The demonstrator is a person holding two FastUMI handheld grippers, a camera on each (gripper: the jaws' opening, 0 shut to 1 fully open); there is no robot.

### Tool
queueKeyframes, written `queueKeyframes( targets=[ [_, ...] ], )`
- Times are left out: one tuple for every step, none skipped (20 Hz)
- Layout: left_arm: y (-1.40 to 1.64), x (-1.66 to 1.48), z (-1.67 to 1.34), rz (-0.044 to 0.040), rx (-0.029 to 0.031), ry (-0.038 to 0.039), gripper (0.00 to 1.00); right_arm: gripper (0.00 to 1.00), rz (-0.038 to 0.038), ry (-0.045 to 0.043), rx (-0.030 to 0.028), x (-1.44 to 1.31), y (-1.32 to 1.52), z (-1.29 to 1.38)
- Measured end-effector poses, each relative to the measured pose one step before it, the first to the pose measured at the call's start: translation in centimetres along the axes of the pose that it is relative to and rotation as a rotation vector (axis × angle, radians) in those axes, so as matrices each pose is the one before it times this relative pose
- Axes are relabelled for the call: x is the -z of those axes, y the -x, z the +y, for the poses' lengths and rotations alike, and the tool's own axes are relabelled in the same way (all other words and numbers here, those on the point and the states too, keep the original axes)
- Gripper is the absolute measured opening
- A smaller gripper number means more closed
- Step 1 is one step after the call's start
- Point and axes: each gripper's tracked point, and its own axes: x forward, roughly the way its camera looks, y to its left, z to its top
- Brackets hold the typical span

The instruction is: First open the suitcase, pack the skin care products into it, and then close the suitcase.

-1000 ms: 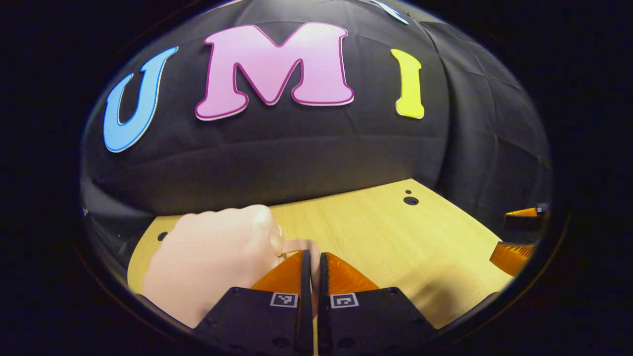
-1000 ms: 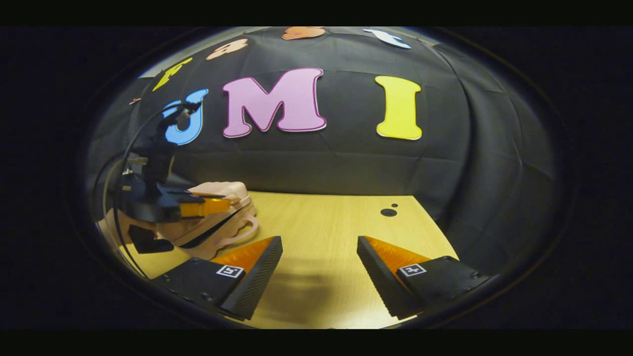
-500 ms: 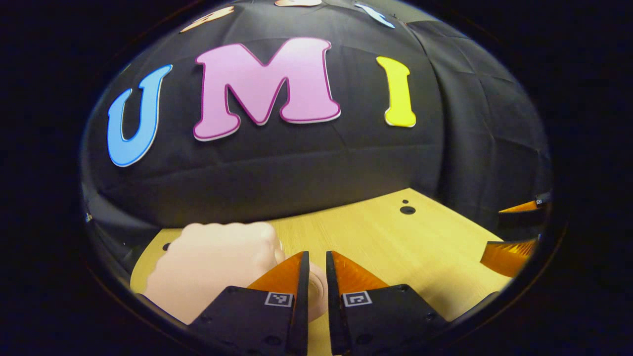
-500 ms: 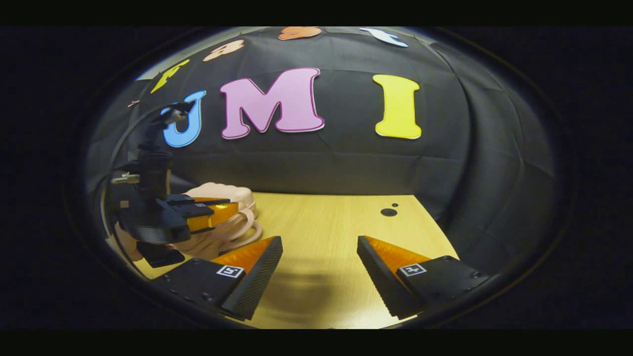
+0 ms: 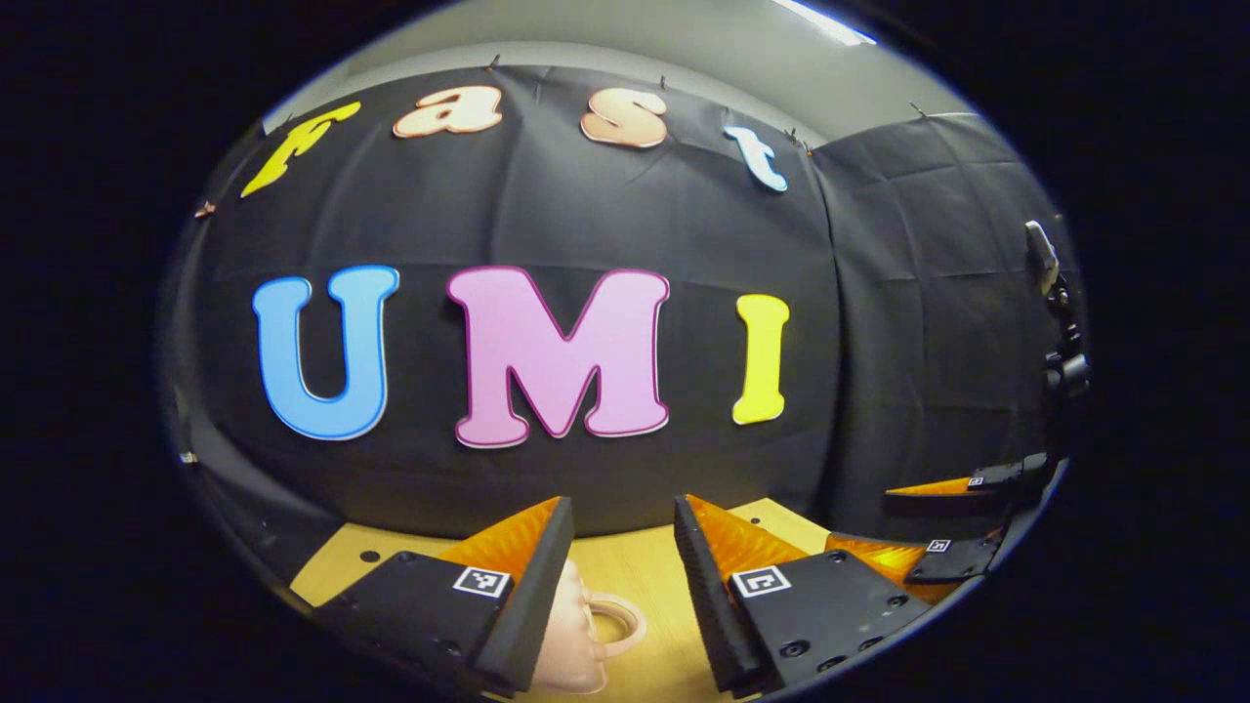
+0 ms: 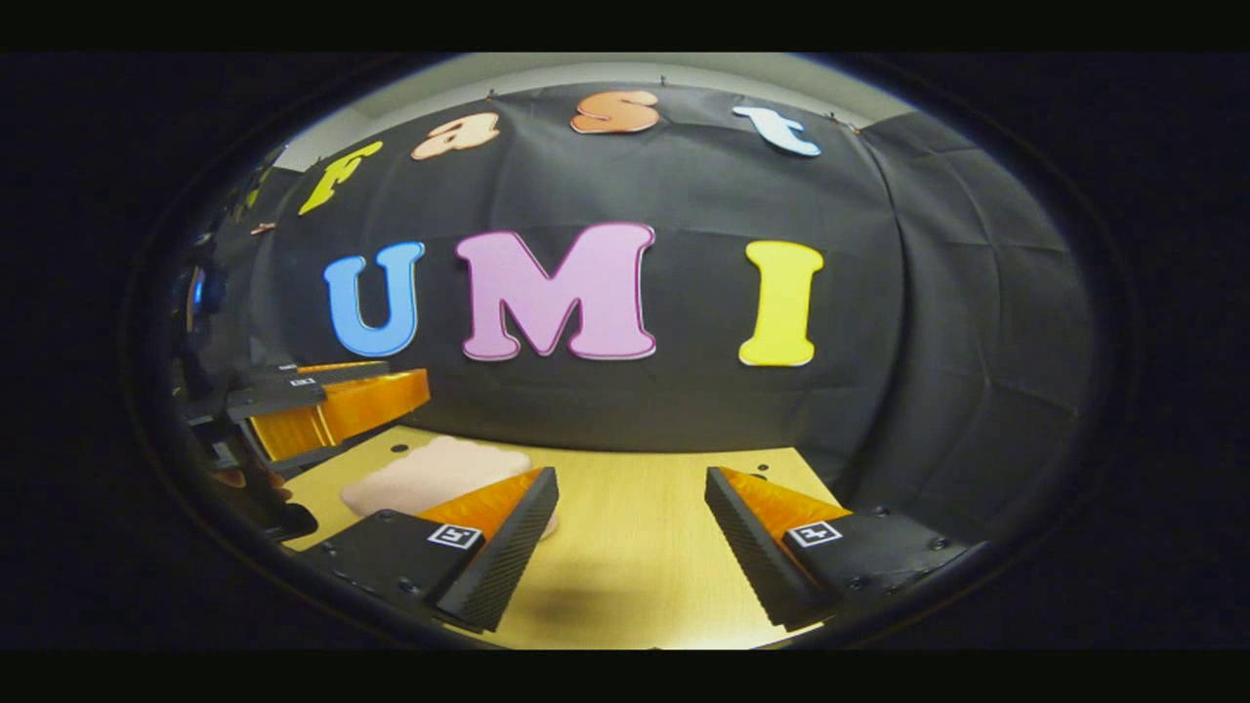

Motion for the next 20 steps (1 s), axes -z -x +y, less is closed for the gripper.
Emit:
queueKeyframes(
  targets=[
    [1.538,-1.552,0.799,-0.0207,-0.0116,-0.00281,0.75,0.97,-0.02365,0.00637,0.00886,-1.241,0.96,0.646],
    [1.447,-1.126,0.439,-0.02101,-0.00103,0.0042,0.87,0.97,-0.02656,0.00344,0.00724,-1.439,0.981,0.648],
    [1.458,-1.048,0.574,-0.01997,-0.00787,0.00967,0.88,0.97,-0.03143,0.00347,0.00781,-1.453,0.985,0.56],
    [1.432,-0.928,0.91,-0.01346,-0.00789,0.01602,0.92,0.97,-0.03546,0.00392,0.0171,-1.458,0.966,0.34],
    [1.274,-0.532,0.646,-0.01148,-0.00693,0.01223,0.95,0.97,-0.03369,0.00172,0.01377,-1.314,0.846,0.278],
    [1.151,0.0,0.668,0.00245,-0.00147,0.00688,0.97,0.97,-0.01857,-0.00006,0.00776,-0.878,0.771,0.545],
    [1.301,0.176,0.611,0.00098,-0.00402,0.00204,0.96,0.97,-0.01408,-0.0029,0.00121,-0.553,0.976,0.709],
    [0.799,0.056,0.784,-0.00578,-0.01096,0.00505,0.97,0.93,-0.01233,-0.00043,-0.0062,-0.711,0.869,0.753],
    [1.155,-0.043,0.594,-0.00786,-0.00357,0.00117,0.97,0.97,-0.01489,0.00542,-0.00708,-0.501,0.702,0.657],
    [1.042,0.099,0.587,-0.00526,-0.00451,-0.00187,0.97,0.97,-0.01499,0.01771,-0.00182,-0.286,0.639,0.463],
    [0.883,0.217,0.544,0.00174,-0.00621,-0.00247,0.97,0.97,-0.01266,0.02402,0.00675,-0.209,0.846,0.03],
    [0.857,0.694,0.448,0.01614,-0.00764,0.0039,0.97,0.97,-0.01646,0.02238,0.00761,-0.229,0.824,0.077],
    [0.731,0.663,0.262,0.01933,-0.00163,0.01094,0.97,0.97,-0.01864,0.01759,0.00456,-0.186,0.774,0.145],
    [0.221,0.462,0.18,0.00885,-0.00193,0.01416,1.0,0.94,-0.02157,0.00785,0.00575,-0.226,0.519,0.084],
    [0.188,0.101,0.351,-0.0023,-0.0095,0.01503,0.97,0.96,-0.02037,0.00031,0.00356,-0.284,0.523,0.15],
    [-0.088,0.168,0.573,0.00156,-0.01458,0.01095,0.97,0.96,-0.0115,-0.00374,0.00295,-0.126,0.256,0.122],
    [0.037,0.183,0.299,0.00756,-0.00885,0.00263,0.97,0.99,-0.00119,-0.0078,-0.00574,0.018,0.154,0.264],
    [0.059,0.278,0.047,0.00603,-0.0018,-0.00724,0.97,0.96,-0.00088,-0.00607,-0.00691,-0.194,0.062,0.359],
    [-0.019,-0.118,0.121,-0.00118,-0.00388,-0.01057,0.97,0.96,-0.00062,-0.00284,-0.00459,-0.136,-0.117,0.149],
    [-0.099,-0.486,0.188,-0.00827,-0.00314,-0.00822,0.96,0.96,-0.00432,-0.00345,-0.00013,-0.128,-0.096,0.06]
  ],
)
